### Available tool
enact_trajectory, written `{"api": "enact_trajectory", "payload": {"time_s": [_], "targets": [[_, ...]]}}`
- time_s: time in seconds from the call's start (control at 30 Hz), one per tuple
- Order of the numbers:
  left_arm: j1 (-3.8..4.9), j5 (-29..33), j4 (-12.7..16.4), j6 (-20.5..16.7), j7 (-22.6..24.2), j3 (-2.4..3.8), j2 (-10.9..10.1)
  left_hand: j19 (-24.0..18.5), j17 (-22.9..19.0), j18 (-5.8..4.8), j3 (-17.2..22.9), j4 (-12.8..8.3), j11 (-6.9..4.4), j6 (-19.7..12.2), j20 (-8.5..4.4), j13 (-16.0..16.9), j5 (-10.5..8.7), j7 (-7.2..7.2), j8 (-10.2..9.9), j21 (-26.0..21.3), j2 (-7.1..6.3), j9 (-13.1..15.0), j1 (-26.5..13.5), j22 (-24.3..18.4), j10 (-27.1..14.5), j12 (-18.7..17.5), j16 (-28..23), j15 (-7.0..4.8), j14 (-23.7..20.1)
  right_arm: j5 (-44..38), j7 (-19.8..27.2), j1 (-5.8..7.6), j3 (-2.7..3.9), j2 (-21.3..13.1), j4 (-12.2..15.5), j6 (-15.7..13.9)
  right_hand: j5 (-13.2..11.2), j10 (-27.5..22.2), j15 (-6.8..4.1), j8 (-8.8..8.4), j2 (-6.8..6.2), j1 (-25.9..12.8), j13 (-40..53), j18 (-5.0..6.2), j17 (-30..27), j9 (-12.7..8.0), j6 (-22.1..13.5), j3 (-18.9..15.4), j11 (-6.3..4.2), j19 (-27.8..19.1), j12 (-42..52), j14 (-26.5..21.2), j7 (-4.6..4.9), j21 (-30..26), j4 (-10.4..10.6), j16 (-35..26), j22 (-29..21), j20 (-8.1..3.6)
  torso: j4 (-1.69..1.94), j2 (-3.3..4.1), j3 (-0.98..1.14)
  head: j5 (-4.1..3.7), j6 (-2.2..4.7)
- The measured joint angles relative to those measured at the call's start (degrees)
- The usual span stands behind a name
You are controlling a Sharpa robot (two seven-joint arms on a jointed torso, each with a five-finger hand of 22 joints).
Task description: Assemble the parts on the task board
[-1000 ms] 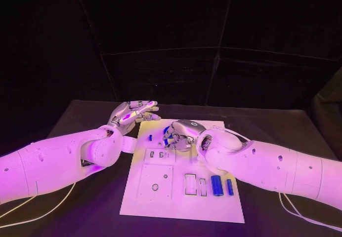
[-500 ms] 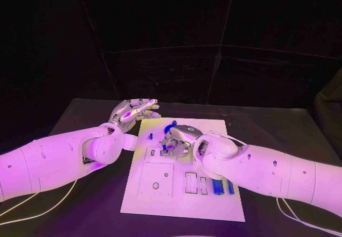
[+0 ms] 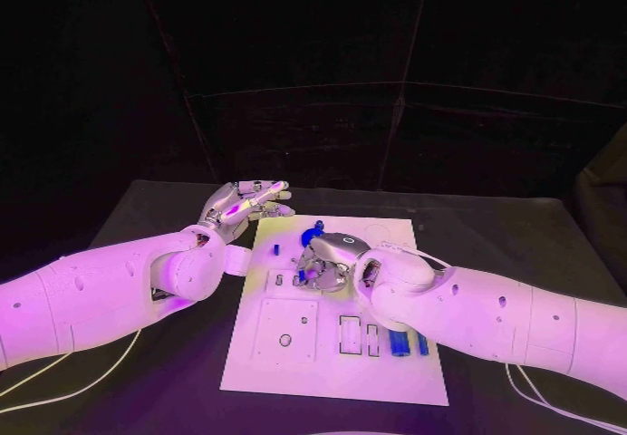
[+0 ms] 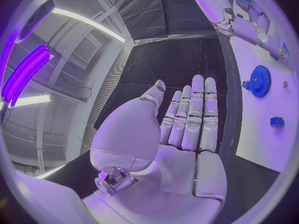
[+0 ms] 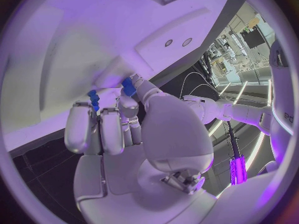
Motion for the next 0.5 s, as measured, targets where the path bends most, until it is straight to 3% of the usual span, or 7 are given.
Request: {"api": "enact_trajectory", "payload": {"time_s": [0.5], "targets": [[0.0,0.0,-0.1,0.0,0.0,0.0,0.1,0.0,0.0,0.0,0.0,0.0,0.0,0.0,0.0,0.0,0.0,0.0,0.0,0.0,0.0,0.0,0.0,0.0,0.0,0.0,0.0,0.0,0.0,-0.6,0.1,0.03,0.13,-0.2,0.0,0.9,-0.4,-0.2,0.0,0.2,-0.6,-0.6,-0.5,0.0,-0.1,0.0,0.1,0.0,0.21,0.0,-0.6,0.0,-0.11,0.0,0.0,0.0,-0.2,0.0,0.0,0.03,0.03,0.03,-0.19]]}}
